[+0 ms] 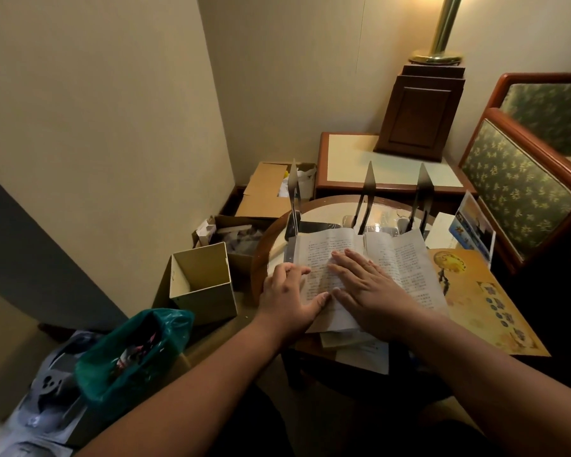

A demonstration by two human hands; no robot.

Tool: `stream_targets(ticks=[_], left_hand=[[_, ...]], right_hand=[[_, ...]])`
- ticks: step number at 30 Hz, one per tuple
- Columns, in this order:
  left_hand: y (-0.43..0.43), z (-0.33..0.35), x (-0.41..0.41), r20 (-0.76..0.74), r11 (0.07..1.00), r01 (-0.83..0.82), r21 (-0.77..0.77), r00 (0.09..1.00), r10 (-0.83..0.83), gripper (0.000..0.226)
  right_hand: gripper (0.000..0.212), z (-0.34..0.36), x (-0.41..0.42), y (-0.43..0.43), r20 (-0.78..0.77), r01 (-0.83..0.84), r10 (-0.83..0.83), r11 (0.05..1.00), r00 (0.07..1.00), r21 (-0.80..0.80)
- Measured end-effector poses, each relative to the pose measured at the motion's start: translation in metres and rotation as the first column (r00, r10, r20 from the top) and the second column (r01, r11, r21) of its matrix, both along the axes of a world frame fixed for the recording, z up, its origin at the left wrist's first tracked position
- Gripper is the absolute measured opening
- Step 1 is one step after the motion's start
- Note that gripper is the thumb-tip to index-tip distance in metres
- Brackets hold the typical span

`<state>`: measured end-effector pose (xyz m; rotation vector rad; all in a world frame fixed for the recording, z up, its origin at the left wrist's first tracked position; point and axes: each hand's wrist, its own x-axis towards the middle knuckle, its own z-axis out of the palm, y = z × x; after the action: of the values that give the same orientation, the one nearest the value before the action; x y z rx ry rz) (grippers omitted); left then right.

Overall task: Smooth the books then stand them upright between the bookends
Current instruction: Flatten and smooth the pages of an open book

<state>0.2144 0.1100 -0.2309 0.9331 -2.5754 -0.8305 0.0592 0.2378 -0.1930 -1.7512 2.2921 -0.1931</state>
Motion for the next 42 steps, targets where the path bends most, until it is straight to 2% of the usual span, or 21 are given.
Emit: stream_targets(ticks=[3,5,8,12,14,19,25,35,39,42], left_hand=[[0.001,0.002,-0.002,0.062,0.997,0.017,-0.072,0.998,-0.012,0.073],[-0.001,0.002,-0.004,0.098,0.996,0.06,-0.07,0.994,-0.053,0.076],[-0.004,0.001,-0.006,0.153,0.985,0.15,-0.08,0.979,-0.137,0.076],[-0.003,0.0,-0.004,0.225,0.951,0.286,-0.121,0.941,-0.254,0.066],[-0.001,-0.003,-0.001,0.215,0.942,0.317,-0.112,0.933,-0.288,0.063],[0.003,-0.008,0.002,0.172,0.943,0.329,-0.056,0.933,-0.316,0.061],[-0.009,-0.004,-0.006,0.244,0.936,0.346,-0.069,0.915,-0.32,0.06],[-0.056,0.011,-0.072,0.357,0.955,0.293,-0.038,0.897,-0.261,0.057],[-0.065,0.012,-0.085,0.405,0.953,0.291,-0.08,0.883,-0.235,0.058],[-0.061,0.008,-0.082,0.384,0.957,0.27,-0.105,0.899,-0.212,0.059]], right_hand=[[0.056,0.002,-0.001,-0.001,0.088,0.037,-0.032,0.997,0.996,-0.06],[0.064,-0.001,-0.002,-0.002,0.095,0.103,-0.096,0.992,0.991,-0.066],[0.073,-0.005,-0.002,-0.003,0.025,0.134,-0.133,0.991,0.991,-0.026],[0.07,-0.005,0.002,-0.009,-0.061,0.09,-0.087,0.995,0.994,0.049],[0.069,-0.005,0.003,-0.011,-0.112,0.083,-0.077,0.995,0.991,0.049],[0.068,-0.006,0.002,-0.009,-0.12,0.068,-0.061,0.996,0.991,0.057],[0.067,-0.006,0.003,-0.01,-0.112,0.067,-0.059,0.995,0.992,0.076],[0.066,0.0,0.007,-0.012,-0.121,0.075,-0.062,0.991,0.991,0.107],[0.067,-0.001,0.006,-0.013,-0.139,0.088,-0.07,0.989,0.988,0.121],[0.067,-0.002,0.007,-0.014,-0.137,0.088,-0.072,0.989,0.988,0.119]])
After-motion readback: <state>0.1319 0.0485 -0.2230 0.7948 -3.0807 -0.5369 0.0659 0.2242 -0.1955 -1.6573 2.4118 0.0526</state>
